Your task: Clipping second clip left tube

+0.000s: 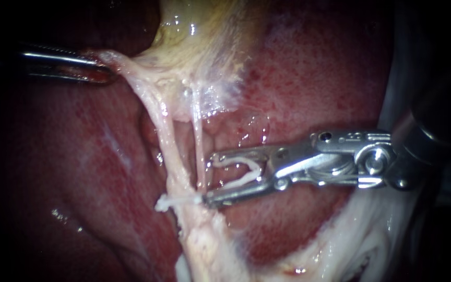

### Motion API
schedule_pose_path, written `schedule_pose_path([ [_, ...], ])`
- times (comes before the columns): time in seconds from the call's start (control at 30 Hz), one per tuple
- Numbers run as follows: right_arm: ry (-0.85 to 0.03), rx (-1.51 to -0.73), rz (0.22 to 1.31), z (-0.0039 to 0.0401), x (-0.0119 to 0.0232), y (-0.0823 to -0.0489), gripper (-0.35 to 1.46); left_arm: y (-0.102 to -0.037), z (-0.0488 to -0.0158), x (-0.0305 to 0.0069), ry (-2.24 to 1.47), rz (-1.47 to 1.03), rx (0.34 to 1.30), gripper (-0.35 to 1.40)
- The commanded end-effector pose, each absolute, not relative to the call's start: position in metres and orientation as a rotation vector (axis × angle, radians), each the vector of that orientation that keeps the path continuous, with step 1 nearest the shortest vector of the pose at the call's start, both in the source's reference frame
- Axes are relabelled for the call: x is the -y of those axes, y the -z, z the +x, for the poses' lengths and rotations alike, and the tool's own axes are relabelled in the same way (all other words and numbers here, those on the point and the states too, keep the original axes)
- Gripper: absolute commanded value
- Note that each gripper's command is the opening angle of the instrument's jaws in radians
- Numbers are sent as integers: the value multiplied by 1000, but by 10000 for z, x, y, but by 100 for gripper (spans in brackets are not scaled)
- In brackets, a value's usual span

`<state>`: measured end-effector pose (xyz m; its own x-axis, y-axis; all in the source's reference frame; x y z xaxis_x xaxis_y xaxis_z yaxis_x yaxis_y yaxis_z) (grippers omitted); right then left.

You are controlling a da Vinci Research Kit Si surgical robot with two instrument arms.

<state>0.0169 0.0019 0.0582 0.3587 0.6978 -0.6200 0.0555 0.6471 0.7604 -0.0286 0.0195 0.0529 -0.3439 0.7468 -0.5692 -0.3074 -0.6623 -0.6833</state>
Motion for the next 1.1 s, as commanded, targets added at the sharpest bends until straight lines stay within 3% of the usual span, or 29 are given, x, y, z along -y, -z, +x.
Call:
schedule_pose_path([
  [0.03,-478,-1154,804,172,-18,-579,49,-529,-286,-195,-2047,-1210,618,-35],
  [0.27,-484,-1162,881,184,-16,-578,48,-529,-286,-195,-2047,-1210,618,-35],
  [0.77,-612,-1106,955,199,-8,-623,49,-529,-286,-195,-2047,-1210,617,-35],
  [1.1,-630,-1096,967,204,-12,-637,49,-530,-286,-195,-2047,-1210,616,-35],
])
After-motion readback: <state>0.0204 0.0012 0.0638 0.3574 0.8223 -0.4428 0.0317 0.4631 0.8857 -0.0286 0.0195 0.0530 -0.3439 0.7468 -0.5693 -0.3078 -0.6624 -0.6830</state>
